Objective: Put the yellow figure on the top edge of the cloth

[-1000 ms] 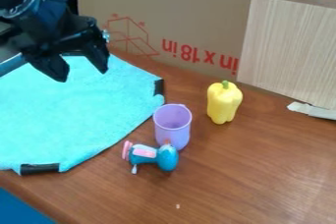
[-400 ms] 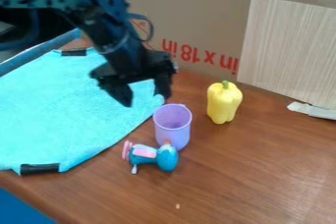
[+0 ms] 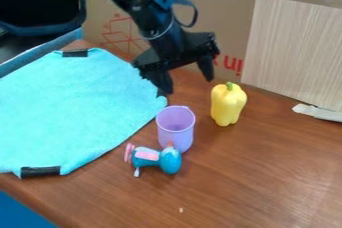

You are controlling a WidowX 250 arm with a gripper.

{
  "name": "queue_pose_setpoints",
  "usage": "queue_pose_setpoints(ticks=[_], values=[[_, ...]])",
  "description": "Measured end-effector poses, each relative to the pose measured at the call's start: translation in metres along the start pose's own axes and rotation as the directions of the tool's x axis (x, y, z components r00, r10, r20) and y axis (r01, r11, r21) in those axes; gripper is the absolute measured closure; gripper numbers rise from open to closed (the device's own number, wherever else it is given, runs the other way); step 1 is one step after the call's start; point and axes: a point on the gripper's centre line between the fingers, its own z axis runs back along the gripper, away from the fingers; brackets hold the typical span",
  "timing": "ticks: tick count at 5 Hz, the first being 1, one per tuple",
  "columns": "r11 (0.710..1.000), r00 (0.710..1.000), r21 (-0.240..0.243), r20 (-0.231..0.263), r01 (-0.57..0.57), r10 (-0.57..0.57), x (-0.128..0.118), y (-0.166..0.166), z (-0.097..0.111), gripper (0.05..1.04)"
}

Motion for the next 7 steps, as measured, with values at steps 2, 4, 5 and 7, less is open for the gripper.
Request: queue_pose_setpoints(ticks=[2,4,5,7], values=[[0.998,0.998,-0.012,0.0,-0.057,0.057,0.01,-0.024,-0.008,0.082],[0.999,0.999,0.013,0.024,-0.035,0.035,0.006,-0.028,-0.023,0.082],[0.999,0.999,0.029,0.021,-0.041,0.04,0.002,-0.026,-0.033,0.082],[0.998,0.998,0.037,0.03,-0.051,0.05,0.0,-0.043,-0.047,0.082]])
